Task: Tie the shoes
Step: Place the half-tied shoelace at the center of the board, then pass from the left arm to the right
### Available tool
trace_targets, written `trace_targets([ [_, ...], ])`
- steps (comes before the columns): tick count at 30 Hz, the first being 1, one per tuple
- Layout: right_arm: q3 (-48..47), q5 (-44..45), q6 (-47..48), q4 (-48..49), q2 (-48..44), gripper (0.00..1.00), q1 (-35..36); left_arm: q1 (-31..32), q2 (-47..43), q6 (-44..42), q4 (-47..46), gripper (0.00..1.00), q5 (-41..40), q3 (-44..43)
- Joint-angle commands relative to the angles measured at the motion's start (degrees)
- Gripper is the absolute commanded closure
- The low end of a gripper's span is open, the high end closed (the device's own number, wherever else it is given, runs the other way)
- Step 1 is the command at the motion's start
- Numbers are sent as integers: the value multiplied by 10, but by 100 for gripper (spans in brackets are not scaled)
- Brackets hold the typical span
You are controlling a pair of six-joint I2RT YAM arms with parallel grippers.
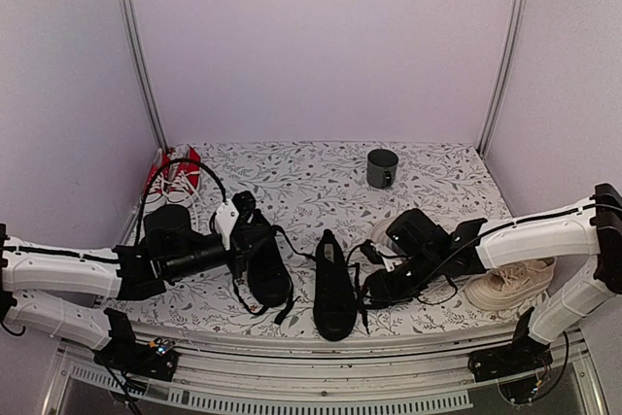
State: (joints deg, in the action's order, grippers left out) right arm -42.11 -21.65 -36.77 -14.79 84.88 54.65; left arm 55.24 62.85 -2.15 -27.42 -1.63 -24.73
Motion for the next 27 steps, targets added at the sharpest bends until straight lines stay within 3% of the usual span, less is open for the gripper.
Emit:
trace_targets([
  [1,-62,77,115,-101,-52,45,0,13,14,-45,-45,100,54,-28],
  [4,-89,109,171,-69,-59,44,0,14,32,-53,-66,100,71,-35],
  [12,-98,9,334,187,26,49,-1,15,55,-61,-93,100,78,-54],
  [20,-143,27,388,263,125,54,0,15,57,-63,-96,100,81,-55],
  [23,-144,42,386,278,138,67,-1,15,55,-64,-95,100,79,-54],
  [25,-139,44,384,284,136,84,-4,14,52,-66,-96,100,76,-51],
  [27,-133,50,378,282,131,94,-6,13,47,-64,-95,100,71,-46],
])
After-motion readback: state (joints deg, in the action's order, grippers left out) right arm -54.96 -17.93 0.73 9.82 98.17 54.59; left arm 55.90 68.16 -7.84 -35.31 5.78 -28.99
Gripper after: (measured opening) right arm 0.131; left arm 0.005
